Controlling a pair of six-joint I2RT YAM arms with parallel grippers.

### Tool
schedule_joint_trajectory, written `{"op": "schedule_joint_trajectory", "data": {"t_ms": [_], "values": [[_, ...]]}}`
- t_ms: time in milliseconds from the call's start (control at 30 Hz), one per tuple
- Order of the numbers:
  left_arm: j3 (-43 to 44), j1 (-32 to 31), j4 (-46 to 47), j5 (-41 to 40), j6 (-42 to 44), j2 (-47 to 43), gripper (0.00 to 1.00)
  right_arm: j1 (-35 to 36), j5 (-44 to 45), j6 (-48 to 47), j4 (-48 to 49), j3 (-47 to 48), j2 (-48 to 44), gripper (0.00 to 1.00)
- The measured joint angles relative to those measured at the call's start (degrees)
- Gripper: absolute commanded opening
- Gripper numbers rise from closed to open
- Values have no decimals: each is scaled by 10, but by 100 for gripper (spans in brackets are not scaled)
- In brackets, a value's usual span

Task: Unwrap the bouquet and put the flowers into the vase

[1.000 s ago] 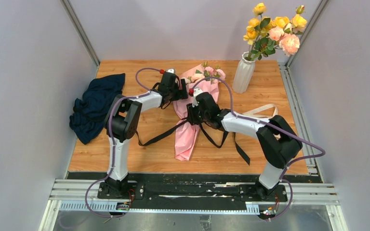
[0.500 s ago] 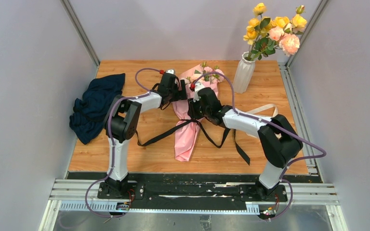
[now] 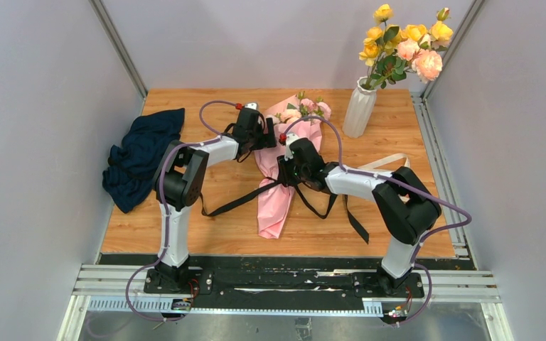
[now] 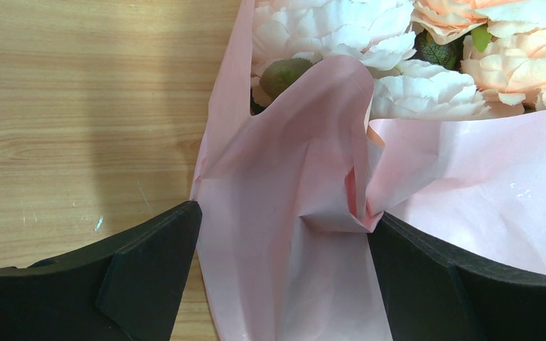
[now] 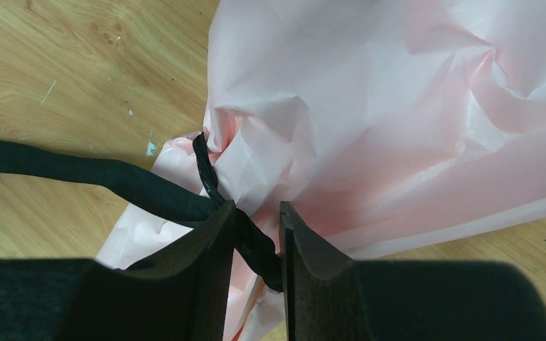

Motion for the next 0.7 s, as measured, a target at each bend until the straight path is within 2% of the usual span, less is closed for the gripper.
{"op": "schedule_joint_trajectory", "data": {"t_ms": [700], "values": [[-2,0,5,0,0,0,100,26,-8,-9,-21,37,-3,37]]}}
